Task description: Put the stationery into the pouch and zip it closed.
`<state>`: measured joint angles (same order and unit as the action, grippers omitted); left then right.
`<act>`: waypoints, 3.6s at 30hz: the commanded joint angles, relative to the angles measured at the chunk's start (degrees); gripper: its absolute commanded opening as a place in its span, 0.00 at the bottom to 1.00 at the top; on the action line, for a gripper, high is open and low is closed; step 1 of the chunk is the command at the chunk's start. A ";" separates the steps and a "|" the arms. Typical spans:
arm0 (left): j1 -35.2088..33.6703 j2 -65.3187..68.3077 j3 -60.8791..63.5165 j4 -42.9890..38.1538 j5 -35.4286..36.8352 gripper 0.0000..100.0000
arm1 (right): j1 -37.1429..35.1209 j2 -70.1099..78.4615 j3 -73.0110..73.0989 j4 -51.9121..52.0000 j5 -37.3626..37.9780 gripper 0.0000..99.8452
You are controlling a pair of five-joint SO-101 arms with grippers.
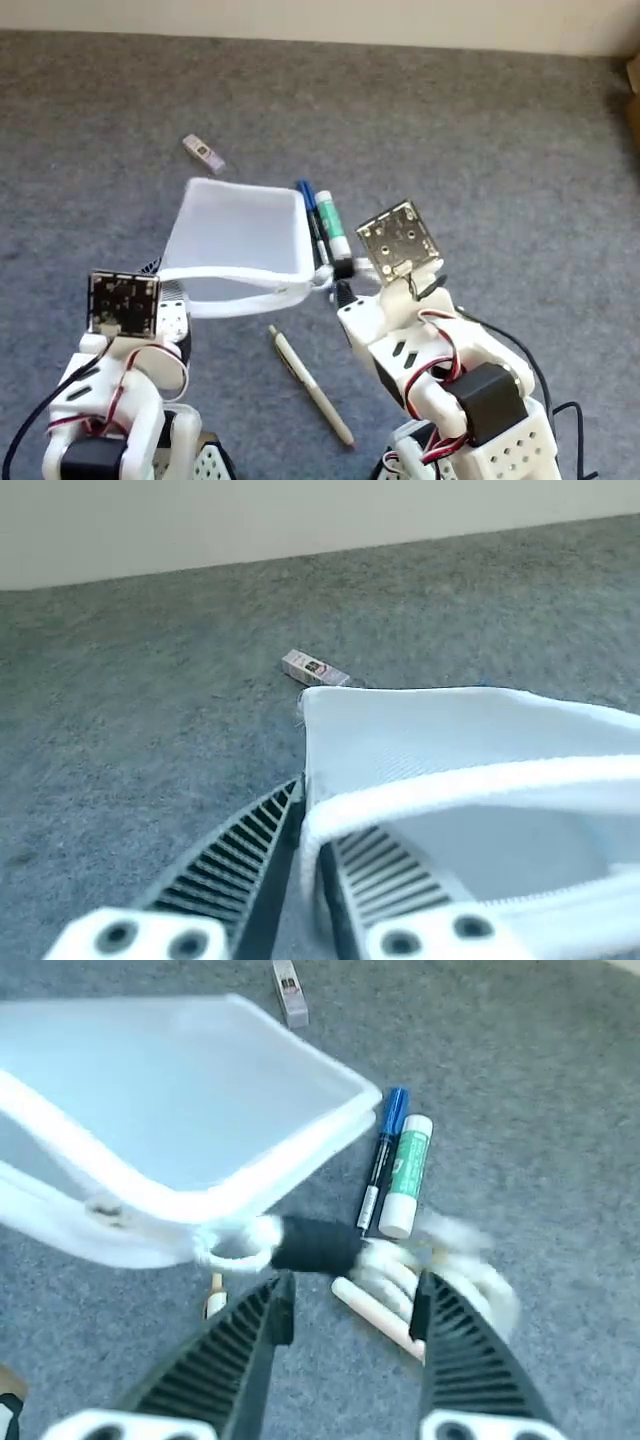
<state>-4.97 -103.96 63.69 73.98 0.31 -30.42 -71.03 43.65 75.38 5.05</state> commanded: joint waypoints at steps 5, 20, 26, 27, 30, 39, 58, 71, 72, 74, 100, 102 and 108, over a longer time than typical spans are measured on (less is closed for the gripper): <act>-0.75 1.98 -8.31 -1.05 0.53 0.01 | 1.01 0.04 -3.91 0.66 -2.11 0.18; -11.65 23.34 -25.63 7.38 0.53 0.01 | 6.55 0.40 -3.47 0.75 -0.18 0.18; -17.27 23.87 -24.04 8.18 0.62 0.01 | 6.46 1.45 -3.30 0.75 4.40 0.18; -17.89 23.87 -23.87 8.09 0.62 0.01 | 6.55 2.68 -3.30 0.75 5.01 0.18; -19.03 23.87 -23.87 8.18 0.62 0.01 | 6.55 8.84 -3.30 0.75 6.59 0.18; -19.38 23.87 -22.90 8.00 0.53 0.01 | 4.44 24.48 -3.38 -2.07 16.79 0.18; -19.38 23.87 -22.46 8.18 0.35 0.01 | 1.10 52.53 -0.40 -18.95 21.10 0.18; -19.38 23.78 -22.46 8.18 0.35 0.01 | 1.19 62.55 -0.48 -26.24 22.77 0.18; -19.38 23.78 -22.46 8.18 0.35 0.01 | 1.27 63.16 -0.48 -26.59 22.77 0.18; -19.38 23.78 -22.37 8.18 0.35 0.01 | 2.15 64.48 -0.48 -26.95 22.86 0.18; -19.38 23.87 -22.73 8.62 0.18 0.01 | 10.33 58.24 -0.48 -23.96 27.96 0.00; -19.30 23.87 -22.81 8.53 0.18 0.01 | 10.77 53.58 -0.48 -21.58 26.20 0.00; -19.12 25.45 -25.71 9.05 0.44 0.01 | 10.51 38.64 -0.48 -17.80 14.95 0.00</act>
<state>-23.52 -81.10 41.63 82.86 0.22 -20.48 -24.09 44.18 56.57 25.27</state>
